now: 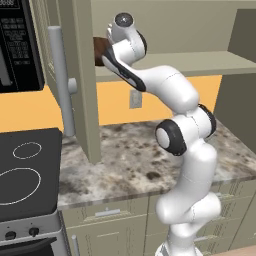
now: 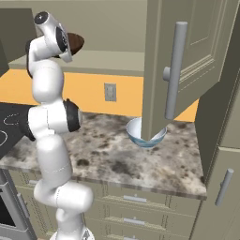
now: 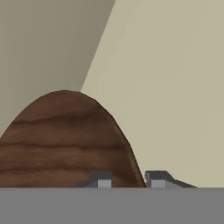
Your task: Open the cabinet. Pick the bowls from the counter and place them in the cabinet. Then close the cabinet.
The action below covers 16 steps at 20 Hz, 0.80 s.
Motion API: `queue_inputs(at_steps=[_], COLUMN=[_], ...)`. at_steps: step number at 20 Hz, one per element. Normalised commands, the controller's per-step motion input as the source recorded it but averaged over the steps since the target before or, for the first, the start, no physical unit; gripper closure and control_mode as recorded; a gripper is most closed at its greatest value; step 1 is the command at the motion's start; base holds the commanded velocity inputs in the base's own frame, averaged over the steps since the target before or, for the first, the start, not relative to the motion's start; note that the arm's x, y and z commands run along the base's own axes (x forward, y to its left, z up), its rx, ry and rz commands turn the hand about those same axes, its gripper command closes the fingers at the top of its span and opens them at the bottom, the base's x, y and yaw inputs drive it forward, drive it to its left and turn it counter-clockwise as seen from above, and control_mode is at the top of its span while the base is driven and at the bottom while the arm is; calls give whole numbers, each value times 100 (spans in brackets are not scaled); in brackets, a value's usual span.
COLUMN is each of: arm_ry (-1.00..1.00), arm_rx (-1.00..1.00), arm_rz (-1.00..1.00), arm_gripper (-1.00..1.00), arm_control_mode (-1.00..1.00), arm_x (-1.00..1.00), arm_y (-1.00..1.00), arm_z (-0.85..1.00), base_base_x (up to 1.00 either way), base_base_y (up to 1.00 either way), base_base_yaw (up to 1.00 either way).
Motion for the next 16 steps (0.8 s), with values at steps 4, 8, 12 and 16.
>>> queue_inputs(at_steps=[4, 8, 12, 16], arm_ry=[0, 0, -4, -28], arm_rx=[0, 0, 4, 10], arm_rz=[1, 1, 0, 0], arm_gripper=[100, -100, -100, -100], arm_control_mode=[-100, -100, -100, -100], arm_x=[33, 30, 13, -41], arm_y=[8, 14, 19, 0], arm_z=[-12, -27, -52, -61], base_base_x=[0, 0, 0, 0], base_base_y=[0, 0, 0, 0], base_base_yaw=[0, 0, 0, 0])
